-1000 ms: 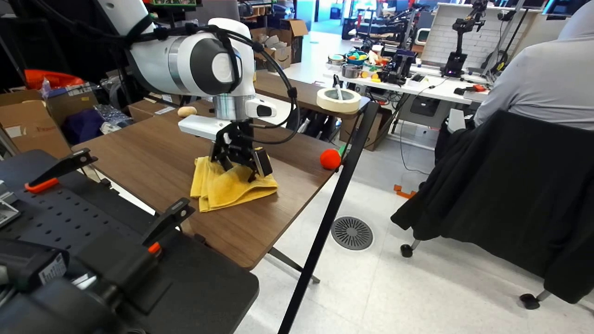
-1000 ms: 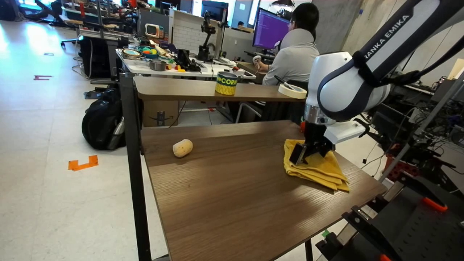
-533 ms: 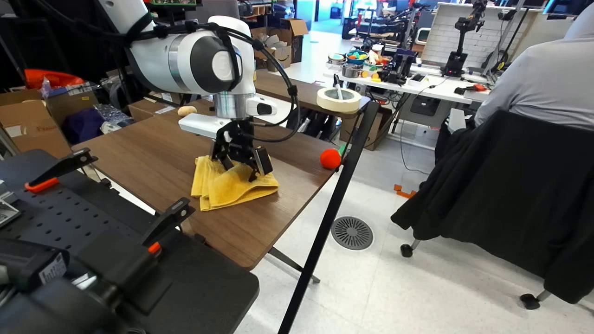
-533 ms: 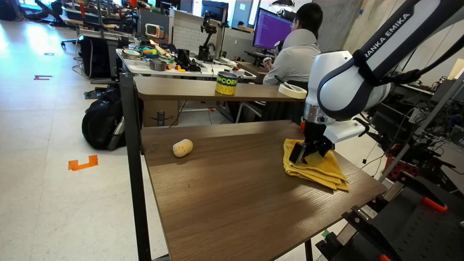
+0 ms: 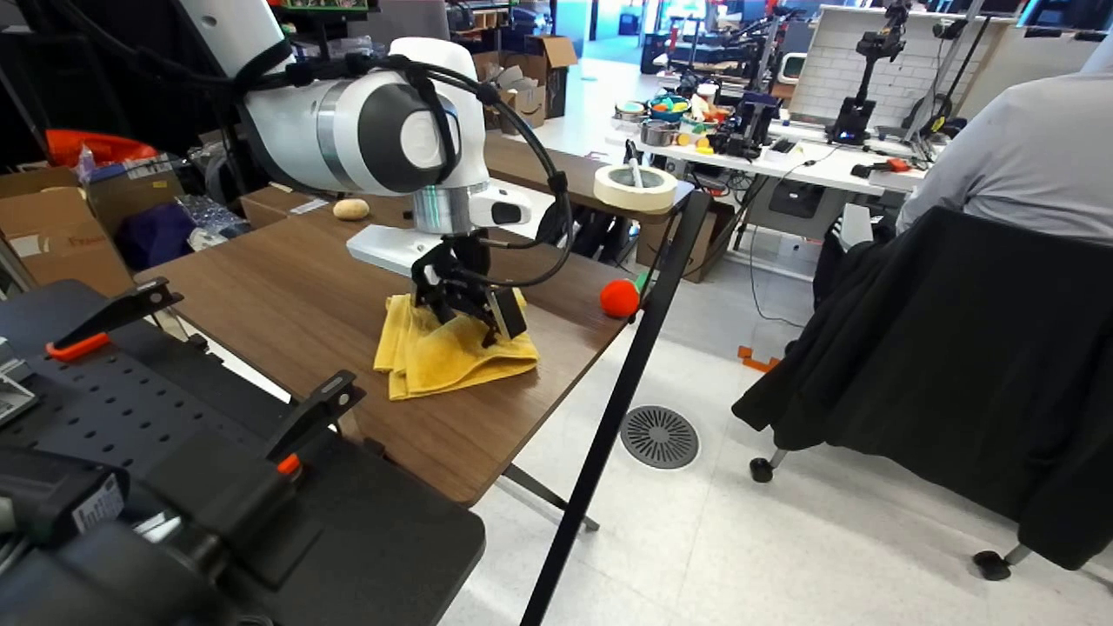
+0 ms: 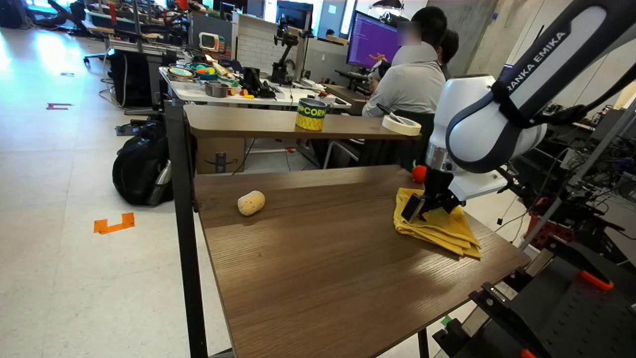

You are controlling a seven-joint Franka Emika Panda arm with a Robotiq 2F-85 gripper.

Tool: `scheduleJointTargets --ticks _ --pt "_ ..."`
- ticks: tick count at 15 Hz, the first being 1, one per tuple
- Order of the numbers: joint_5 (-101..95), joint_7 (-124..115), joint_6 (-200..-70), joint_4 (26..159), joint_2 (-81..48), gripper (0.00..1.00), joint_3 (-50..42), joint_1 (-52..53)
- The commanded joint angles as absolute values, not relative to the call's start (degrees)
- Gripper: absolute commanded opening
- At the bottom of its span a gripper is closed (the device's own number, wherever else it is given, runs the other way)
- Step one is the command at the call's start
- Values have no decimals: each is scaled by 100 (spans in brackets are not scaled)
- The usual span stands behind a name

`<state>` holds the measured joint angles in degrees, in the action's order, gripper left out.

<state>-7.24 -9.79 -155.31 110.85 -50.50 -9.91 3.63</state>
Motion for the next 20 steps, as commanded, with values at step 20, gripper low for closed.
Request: scheduleJointTargets --ticks 20 --pt "-1953 -214 -17793 13070 -4971 100 -1921 1167"
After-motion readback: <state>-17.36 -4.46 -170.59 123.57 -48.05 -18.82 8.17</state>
